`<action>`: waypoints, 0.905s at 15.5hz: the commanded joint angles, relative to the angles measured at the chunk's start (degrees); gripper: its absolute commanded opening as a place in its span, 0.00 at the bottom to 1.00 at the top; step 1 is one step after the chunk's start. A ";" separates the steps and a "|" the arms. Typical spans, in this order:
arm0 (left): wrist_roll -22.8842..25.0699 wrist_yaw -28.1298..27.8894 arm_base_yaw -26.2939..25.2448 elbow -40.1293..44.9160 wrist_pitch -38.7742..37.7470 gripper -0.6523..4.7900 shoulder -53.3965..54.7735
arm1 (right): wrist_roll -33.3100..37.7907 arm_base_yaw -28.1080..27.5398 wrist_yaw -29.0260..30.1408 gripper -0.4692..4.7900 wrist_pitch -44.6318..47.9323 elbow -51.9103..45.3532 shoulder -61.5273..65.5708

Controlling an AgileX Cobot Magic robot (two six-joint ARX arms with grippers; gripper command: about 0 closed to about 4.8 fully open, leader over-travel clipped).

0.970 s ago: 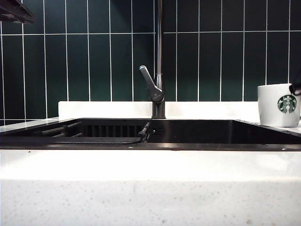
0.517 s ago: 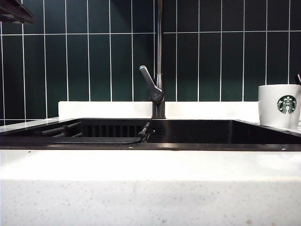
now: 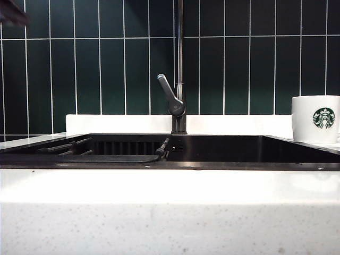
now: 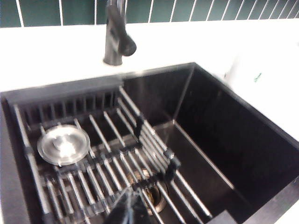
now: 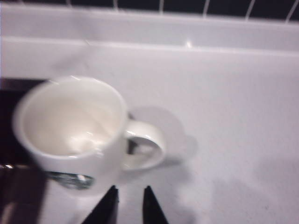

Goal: Pick up the mug next to the sink, go to the faucet to get some water, pour the water into the sink, and finally put the mug back to its place.

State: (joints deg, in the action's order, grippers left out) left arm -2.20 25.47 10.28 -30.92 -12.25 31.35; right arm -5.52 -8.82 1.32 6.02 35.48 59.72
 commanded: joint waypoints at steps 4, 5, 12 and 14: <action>0.31 -2.58 -0.07 0.00 -11.04 0.11 -12.37 | 0.20 8.66 0.13 0.24 -10.14 -3.89 -23.08; 0.26 -2.82 -0.07 0.00 -11.45 0.11 -14.45 | 0.20 10.40 0.13 0.24 -13.42 -4.24 -27.78; -1.27 -5.07 -0.09 2.14 -15.21 0.11 -16.76 | 3.43 14.97 -2.89 0.11 -35.15 -4.68 -54.95; -1.29 -5.31 -0.07 6.78 -5.53 0.11 -16.81 | 6.10 14.97 -2.82 0.11 -37.64 -5.46 -59.04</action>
State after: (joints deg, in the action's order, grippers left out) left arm -3.46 20.32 10.24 -25.54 -23.94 14.52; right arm -0.89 6.07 -1.32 -32.56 30.22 1.26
